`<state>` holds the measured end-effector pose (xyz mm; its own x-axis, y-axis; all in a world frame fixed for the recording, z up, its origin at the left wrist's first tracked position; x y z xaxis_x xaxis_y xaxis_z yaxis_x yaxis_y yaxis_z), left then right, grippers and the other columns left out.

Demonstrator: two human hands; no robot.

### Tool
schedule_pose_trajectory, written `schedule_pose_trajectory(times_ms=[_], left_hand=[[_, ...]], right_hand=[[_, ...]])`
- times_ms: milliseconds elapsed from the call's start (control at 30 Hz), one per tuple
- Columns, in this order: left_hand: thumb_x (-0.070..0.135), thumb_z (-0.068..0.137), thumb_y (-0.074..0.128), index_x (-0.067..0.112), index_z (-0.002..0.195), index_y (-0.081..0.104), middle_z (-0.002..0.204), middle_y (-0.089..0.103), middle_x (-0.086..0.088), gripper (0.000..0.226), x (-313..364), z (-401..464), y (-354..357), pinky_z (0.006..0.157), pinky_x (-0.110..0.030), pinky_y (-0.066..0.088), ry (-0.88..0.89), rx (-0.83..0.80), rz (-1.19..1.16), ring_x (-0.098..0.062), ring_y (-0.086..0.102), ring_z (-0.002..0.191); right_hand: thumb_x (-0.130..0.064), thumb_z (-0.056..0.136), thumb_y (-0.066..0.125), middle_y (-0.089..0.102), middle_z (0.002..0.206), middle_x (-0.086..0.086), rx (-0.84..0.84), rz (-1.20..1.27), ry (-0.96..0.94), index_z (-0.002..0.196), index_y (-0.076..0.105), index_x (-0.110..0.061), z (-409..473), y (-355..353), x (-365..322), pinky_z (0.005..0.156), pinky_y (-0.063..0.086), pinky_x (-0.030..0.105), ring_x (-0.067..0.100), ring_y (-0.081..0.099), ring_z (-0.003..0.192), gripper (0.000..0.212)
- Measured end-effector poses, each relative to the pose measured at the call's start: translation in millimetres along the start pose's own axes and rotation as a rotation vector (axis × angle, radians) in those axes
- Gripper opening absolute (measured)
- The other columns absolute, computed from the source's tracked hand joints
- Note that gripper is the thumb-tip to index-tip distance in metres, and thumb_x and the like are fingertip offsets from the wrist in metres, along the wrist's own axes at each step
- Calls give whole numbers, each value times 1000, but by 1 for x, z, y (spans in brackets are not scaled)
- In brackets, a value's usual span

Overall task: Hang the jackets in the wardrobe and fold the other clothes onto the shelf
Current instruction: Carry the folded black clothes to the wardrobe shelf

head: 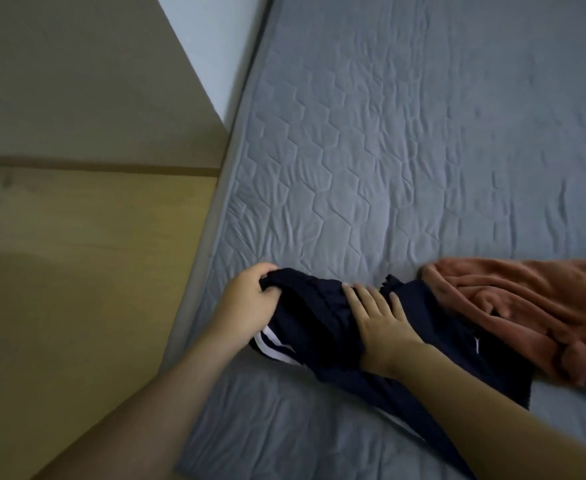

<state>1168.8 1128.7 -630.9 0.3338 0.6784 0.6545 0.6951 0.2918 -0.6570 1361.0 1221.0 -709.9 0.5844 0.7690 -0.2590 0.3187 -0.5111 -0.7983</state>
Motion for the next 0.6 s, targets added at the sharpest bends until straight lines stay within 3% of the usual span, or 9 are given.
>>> schedule_pose_trajectory(times_ms=[67,167,233,300,367,467,533,600], left_hand=[[22,86,58,26,81,67,74,69,-2,11,11,-1,-46,62,-36,51,12,33,-16,-20,65,70],[27,83,62,12,75,66,68,68,-7,17,16,-2,-132,57,-32,46,-23,139,-76,-28,65,69],[33,79,61,7,75,63,70,66,-14,26,26,-8,-187,58,-32,42,-45,160,-148,-33,63,66],[41,76,61,7,74,62,71,67,-14,34,43,-21,-237,59,-33,43,-28,128,-173,-30,65,66],[48,74,62,11,65,59,66,67,-9,38,64,-40,-286,59,-32,44,-9,123,-149,-27,65,64],[64,72,63,11,67,62,67,68,-7,54,94,-79,-376,64,-36,53,-23,185,-166,-26,68,66],[83,65,55,9,68,57,64,63,-6,74,120,-112,-435,64,-34,51,-7,206,-163,-27,65,61],[90,62,49,16,61,50,55,53,1,74,156,-149,-492,56,-30,43,61,239,-94,-20,58,50]], right_hand=[[-55,79,61,-21,157,0,105,-98,15,135,-44,-25,6,-25,-29,116,-11,52,27,-16,146,123],[-67,74,54,-31,154,0,188,-148,-43,132,-49,-27,6,-55,-82,113,-16,57,29,-23,144,125],[-75,68,48,-25,156,-2,217,-75,-108,138,-42,-27,-1,-76,-131,115,-14,54,27,-18,146,124],[-74,71,47,-1,160,-1,320,30,-139,150,-22,-23,-11,-113,-183,119,0,48,25,3,147,116],[-56,81,55,29,151,3,480,195,-122,153,12,-18,-21,-166,-224,115,21,40,26,29,138,92],[-31,88,55,53,120,1,624,366,-142,129,47,-21,-46,-256,-286,95,39,36,24,51,112,43],[-22,93,49,57,105,0,624,545,-217,106,55,-21,-68,-308,-326,78,47,38,22,57,92,14],[-15,95,43,62,97,3,585,793,-248,96,57,-16,-92,-359,-357,73,51,42,20,60,82,14]])
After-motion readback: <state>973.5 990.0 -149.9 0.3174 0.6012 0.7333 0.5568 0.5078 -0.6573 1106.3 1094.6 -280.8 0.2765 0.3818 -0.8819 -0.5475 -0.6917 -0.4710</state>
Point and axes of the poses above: each hand's wrist, its own z-axis towards the middle knuckle, its own y-axis out of the palm, x = y × z, the point moved 9 cm from there along z, towards the middle knuckle
